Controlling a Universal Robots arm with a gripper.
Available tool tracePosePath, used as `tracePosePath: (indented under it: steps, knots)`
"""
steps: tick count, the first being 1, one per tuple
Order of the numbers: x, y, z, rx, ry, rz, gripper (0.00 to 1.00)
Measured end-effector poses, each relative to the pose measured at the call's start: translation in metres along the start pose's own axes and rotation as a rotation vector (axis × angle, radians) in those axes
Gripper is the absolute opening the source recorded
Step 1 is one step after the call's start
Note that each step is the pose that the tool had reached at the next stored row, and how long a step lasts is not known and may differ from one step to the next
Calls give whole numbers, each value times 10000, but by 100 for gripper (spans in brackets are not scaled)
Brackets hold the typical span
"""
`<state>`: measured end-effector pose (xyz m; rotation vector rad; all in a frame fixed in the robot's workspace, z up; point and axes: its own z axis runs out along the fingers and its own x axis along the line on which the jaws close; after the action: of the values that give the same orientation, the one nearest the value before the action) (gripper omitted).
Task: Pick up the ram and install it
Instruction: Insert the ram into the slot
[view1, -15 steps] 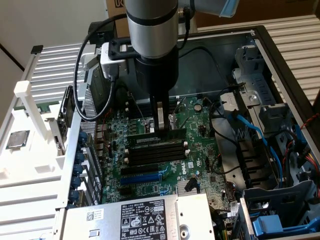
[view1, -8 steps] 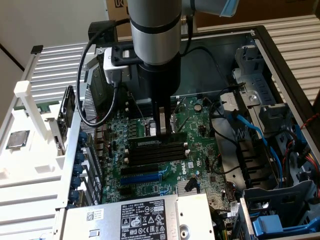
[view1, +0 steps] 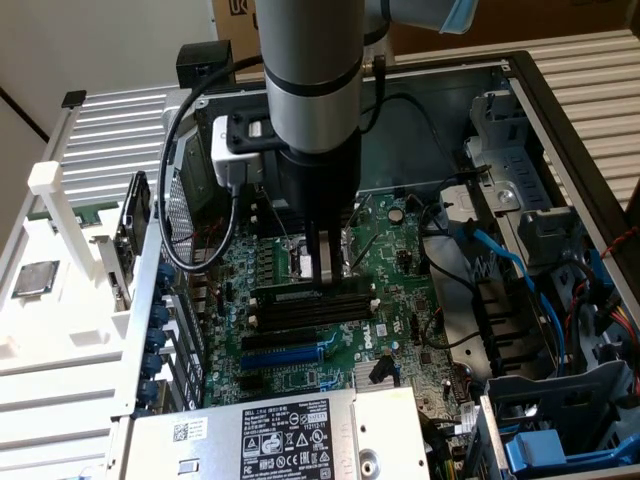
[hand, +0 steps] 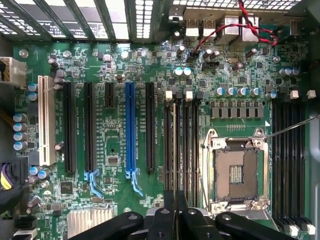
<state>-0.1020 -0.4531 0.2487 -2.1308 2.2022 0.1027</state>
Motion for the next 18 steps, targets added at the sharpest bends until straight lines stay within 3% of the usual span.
tracePosePath:
  steps: [7, 18]
  knots:
    - [4, 2, 35, -55, -89, -29, 12]
    - [12, 8, 73, -79, -102, -222, 12]
